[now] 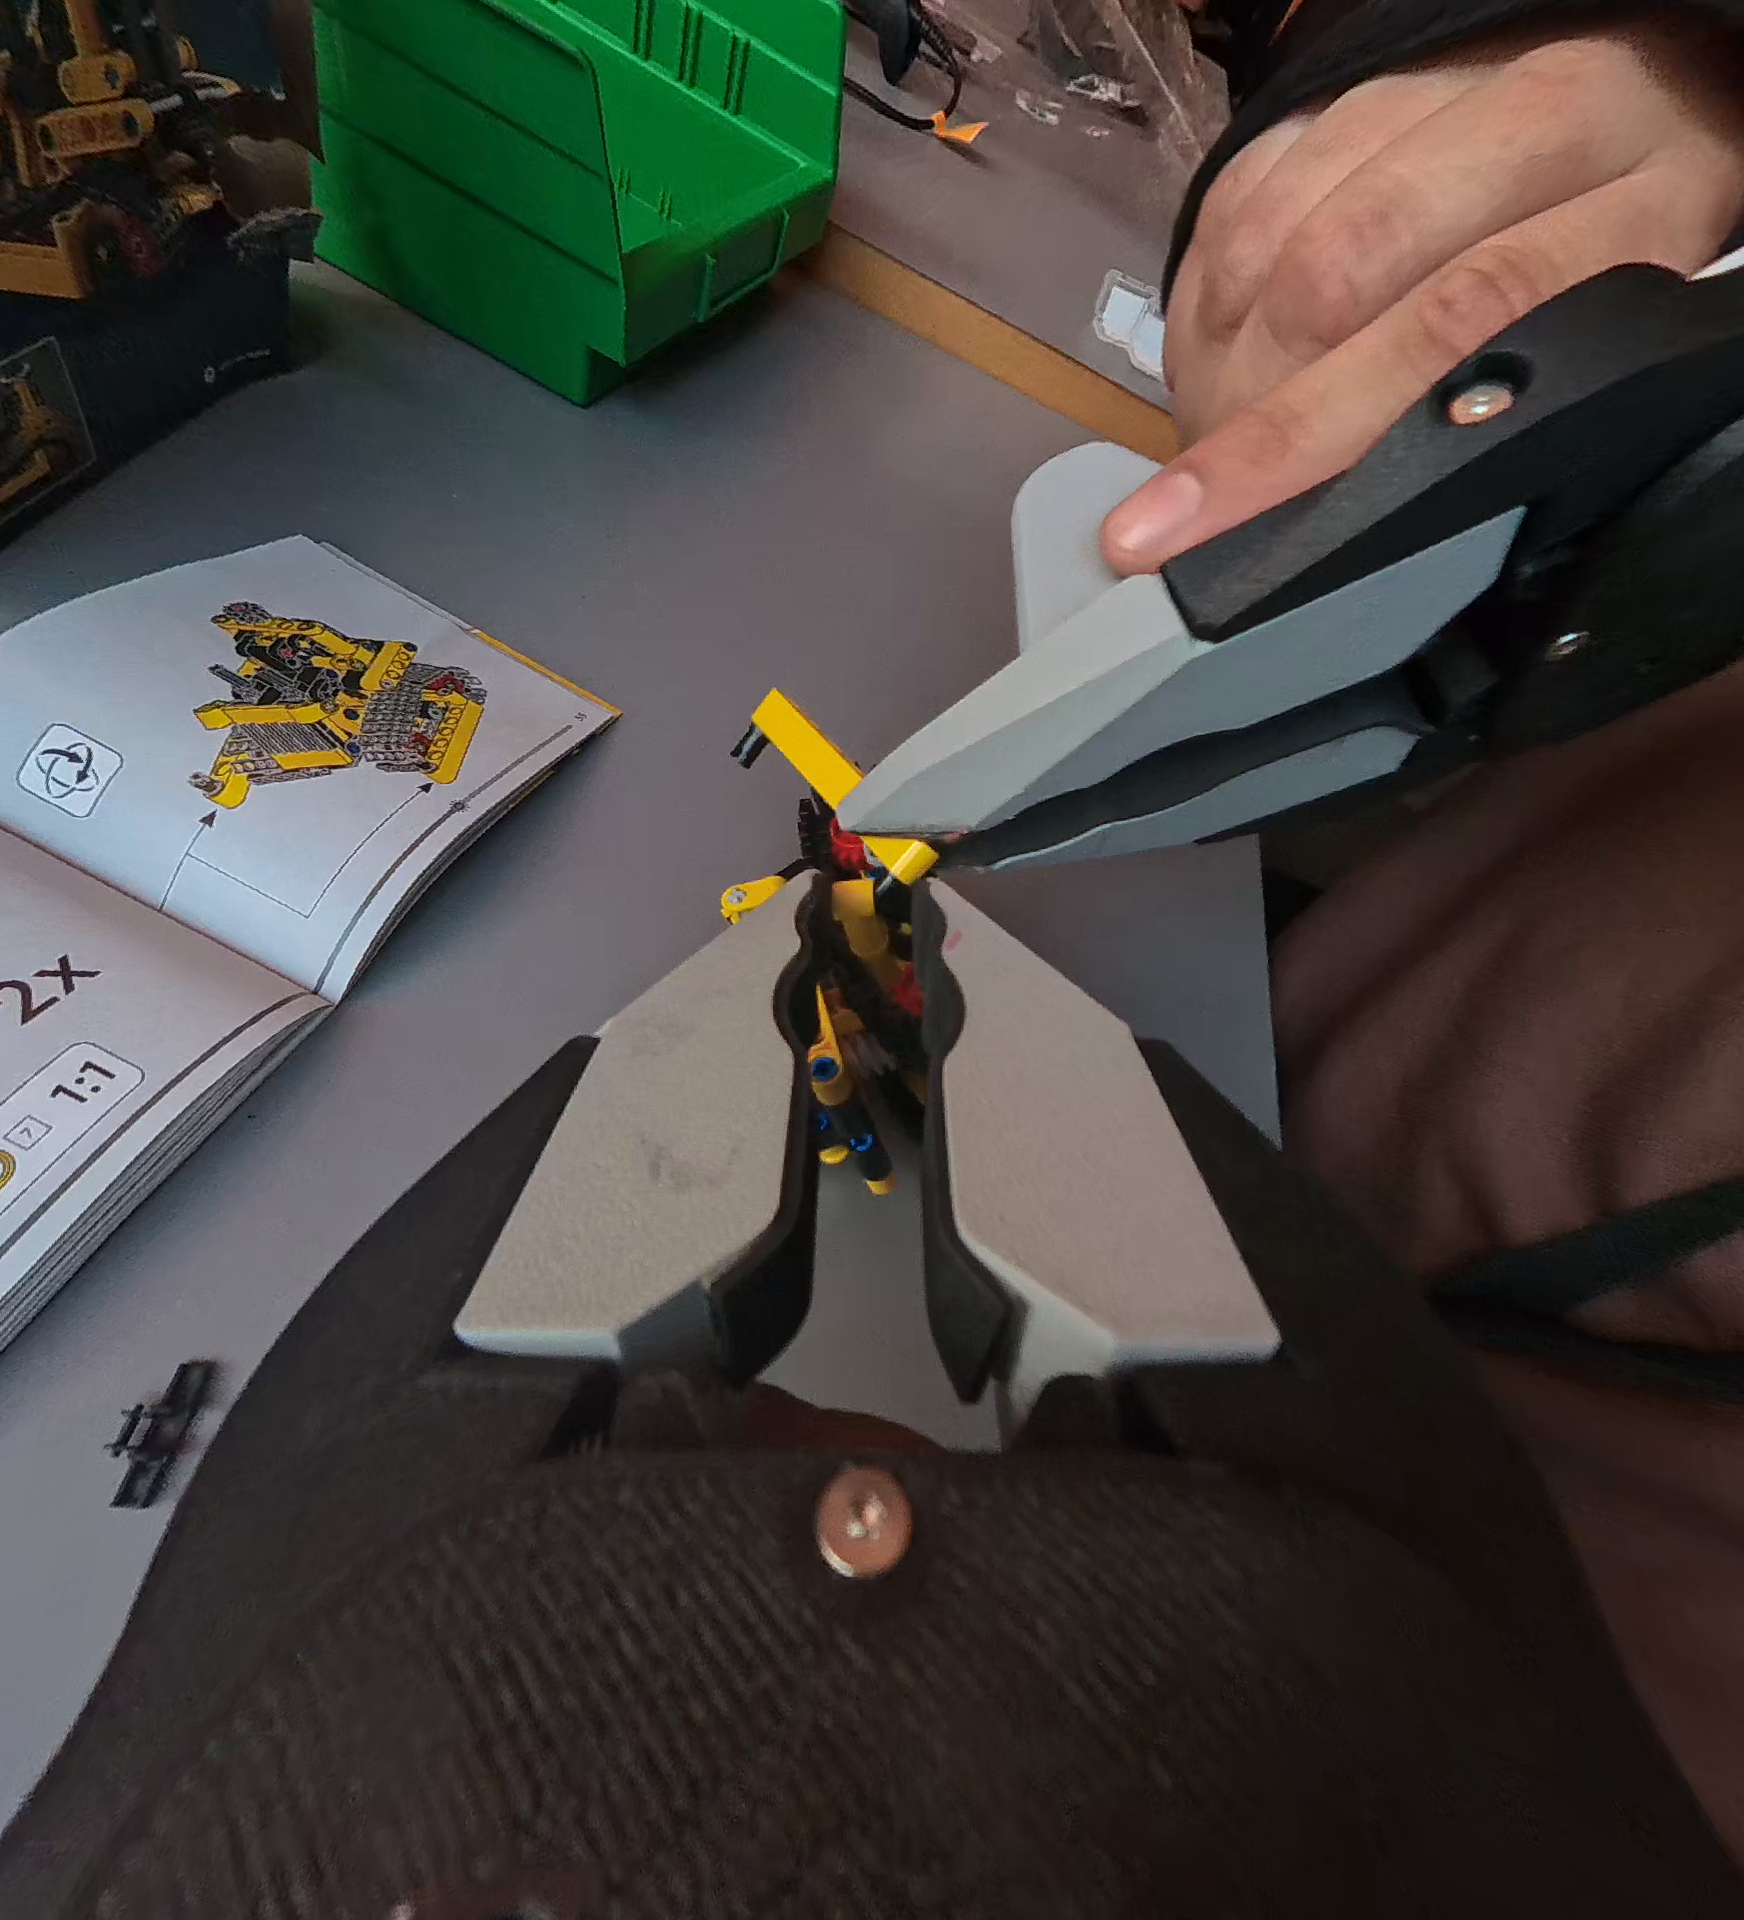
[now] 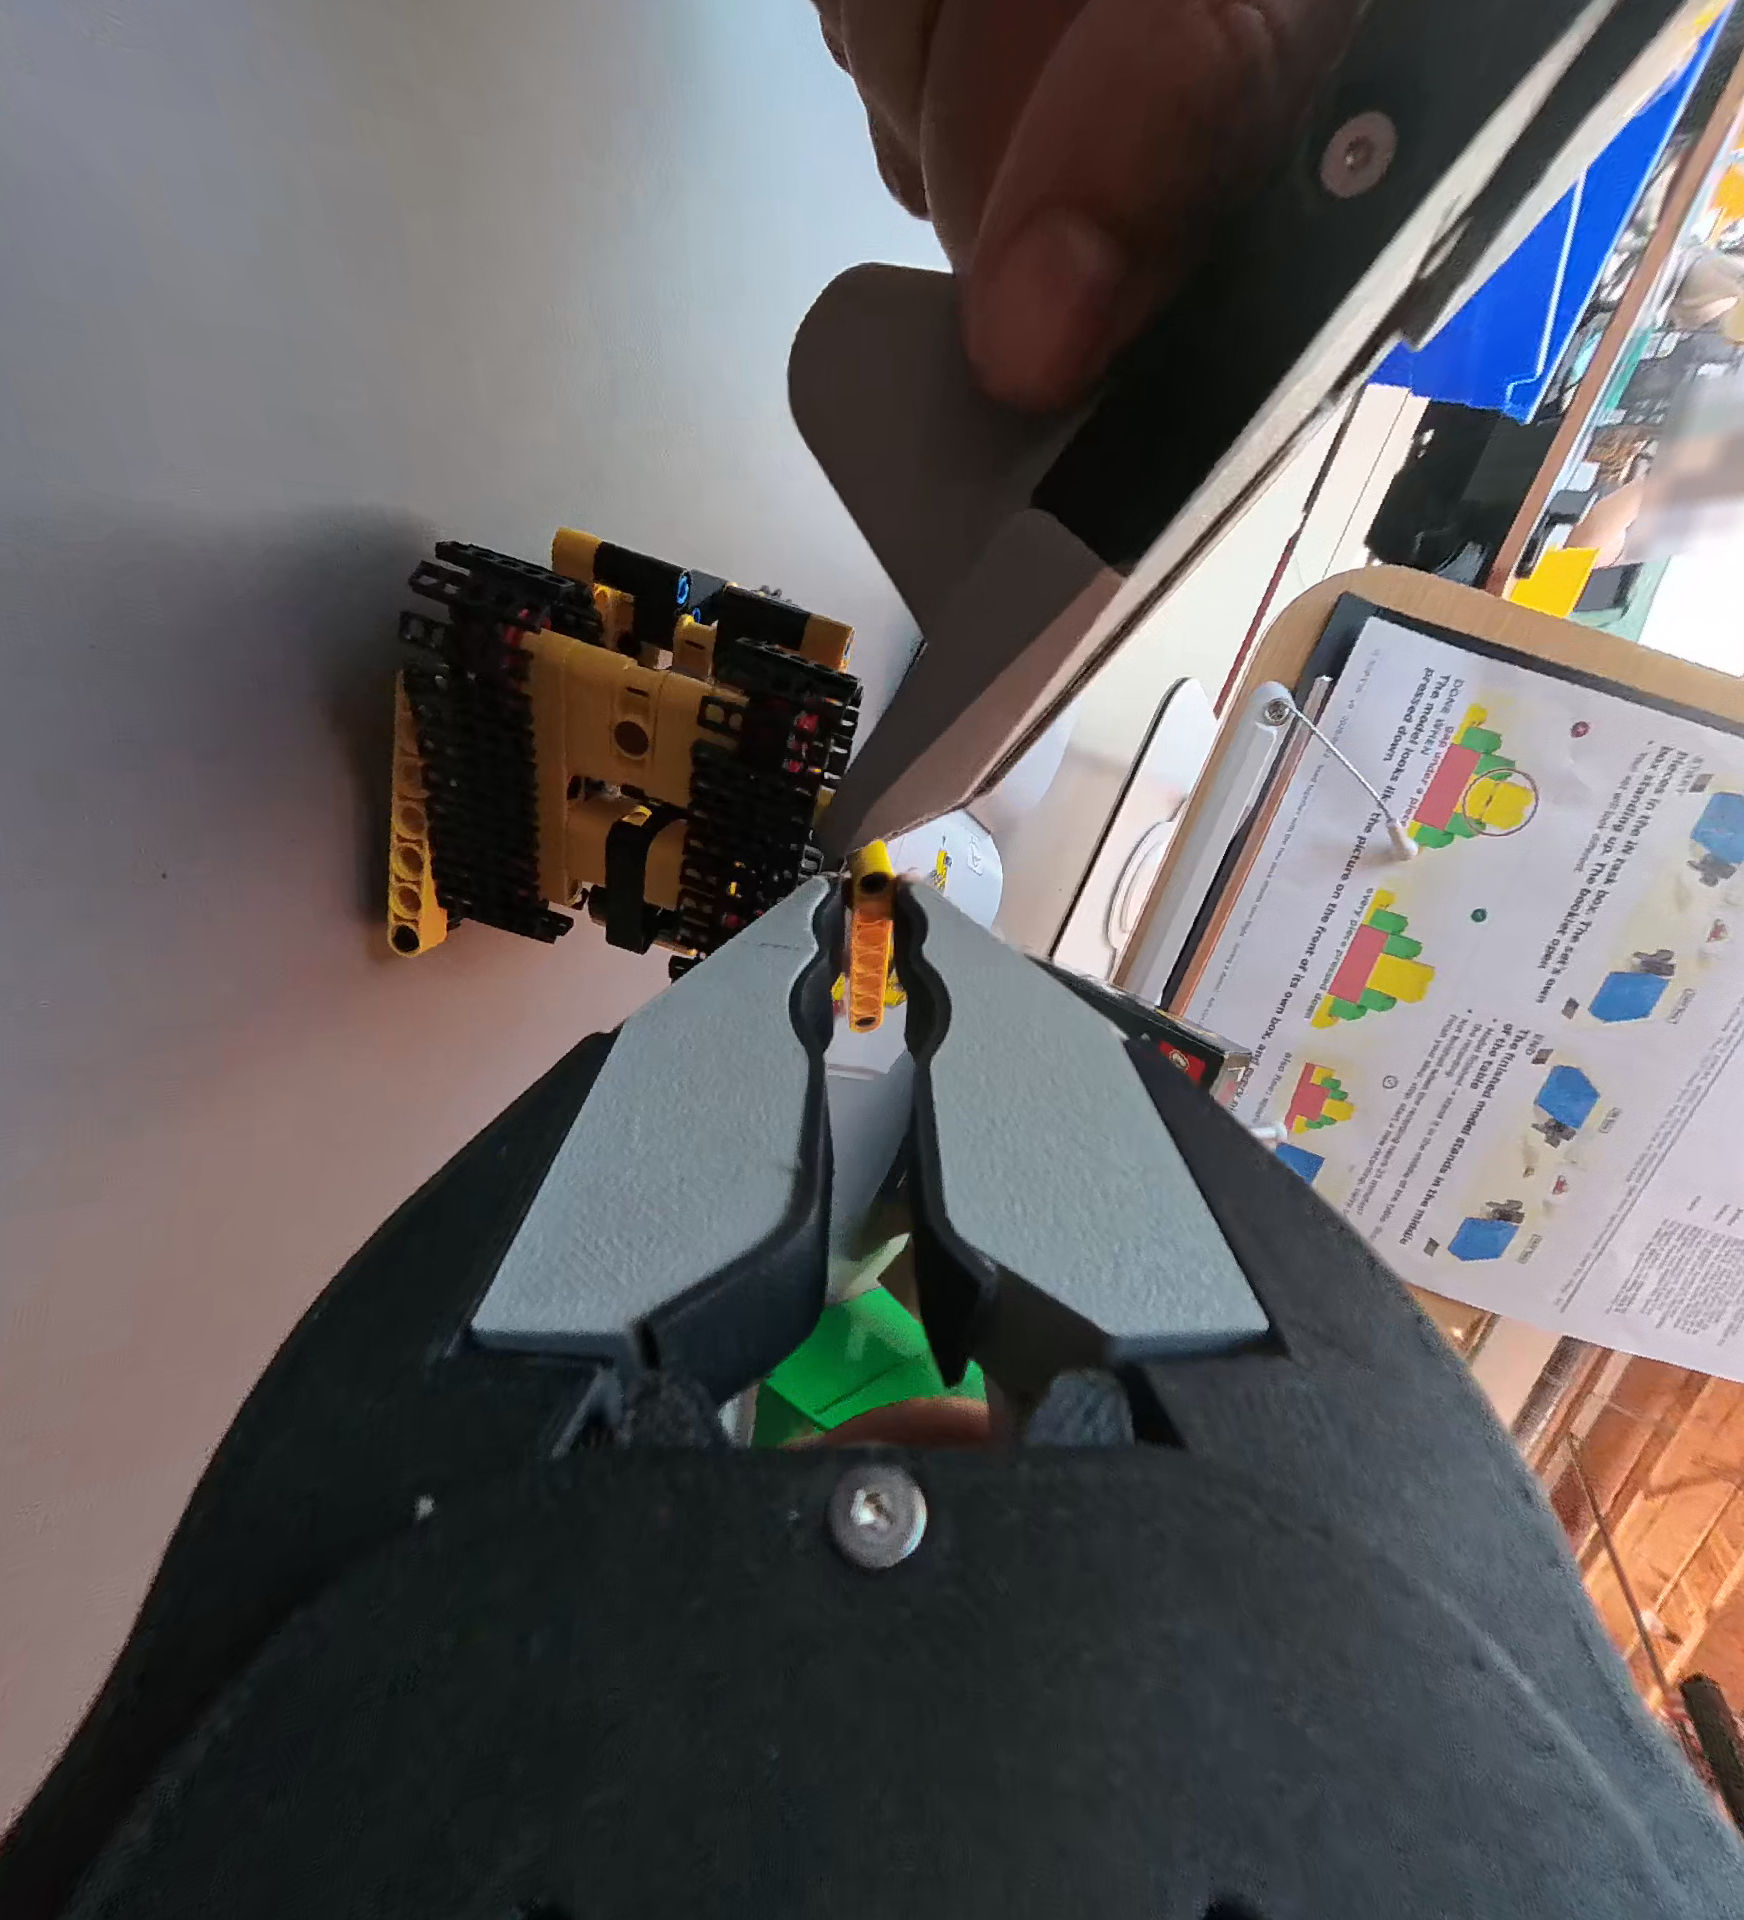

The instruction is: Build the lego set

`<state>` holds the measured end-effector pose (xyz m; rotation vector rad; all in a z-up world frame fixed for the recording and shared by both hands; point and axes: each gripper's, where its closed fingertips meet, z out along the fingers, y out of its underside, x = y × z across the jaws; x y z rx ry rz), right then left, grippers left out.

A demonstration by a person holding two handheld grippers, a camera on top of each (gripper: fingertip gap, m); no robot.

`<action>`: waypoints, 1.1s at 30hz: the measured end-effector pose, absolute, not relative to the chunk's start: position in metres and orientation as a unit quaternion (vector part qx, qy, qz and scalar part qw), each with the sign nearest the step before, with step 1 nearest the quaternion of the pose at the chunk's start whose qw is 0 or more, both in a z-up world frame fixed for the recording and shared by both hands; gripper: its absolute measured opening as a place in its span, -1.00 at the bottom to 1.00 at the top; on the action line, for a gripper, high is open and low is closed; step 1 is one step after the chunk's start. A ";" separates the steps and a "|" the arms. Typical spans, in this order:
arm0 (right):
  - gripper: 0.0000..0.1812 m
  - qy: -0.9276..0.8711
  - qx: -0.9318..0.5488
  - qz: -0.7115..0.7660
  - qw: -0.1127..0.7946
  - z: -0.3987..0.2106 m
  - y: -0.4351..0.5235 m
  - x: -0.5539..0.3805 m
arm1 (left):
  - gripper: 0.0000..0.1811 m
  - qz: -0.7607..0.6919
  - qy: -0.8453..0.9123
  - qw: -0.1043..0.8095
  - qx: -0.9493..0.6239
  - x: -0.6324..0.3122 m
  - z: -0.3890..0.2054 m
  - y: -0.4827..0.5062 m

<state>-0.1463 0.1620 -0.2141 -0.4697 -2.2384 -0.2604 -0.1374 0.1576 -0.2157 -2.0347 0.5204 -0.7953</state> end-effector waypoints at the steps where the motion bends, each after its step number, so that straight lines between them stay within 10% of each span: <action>1: -0.93 -0.886 -0.187 -0.092 0.413 -0.214 0.162 -0.147 | -0.87 -0.317 0.209 0.433 -0.817 -0.138 -0.216 0.158; 17: -0.94 -0.811 -0.221 -0.069 0.537 -0.195 0.179 -0.145 | -0.80 -0.174 0.285 0.523 -0.784 -0.140 -0.192 0.160; 33: -0.96 -0.750 0.153 0.003 0.644 -0.157 0.098 -0.124 | -0.61 -0.553 0.187 0.391 -0.712 -0.128 -0.171 0.135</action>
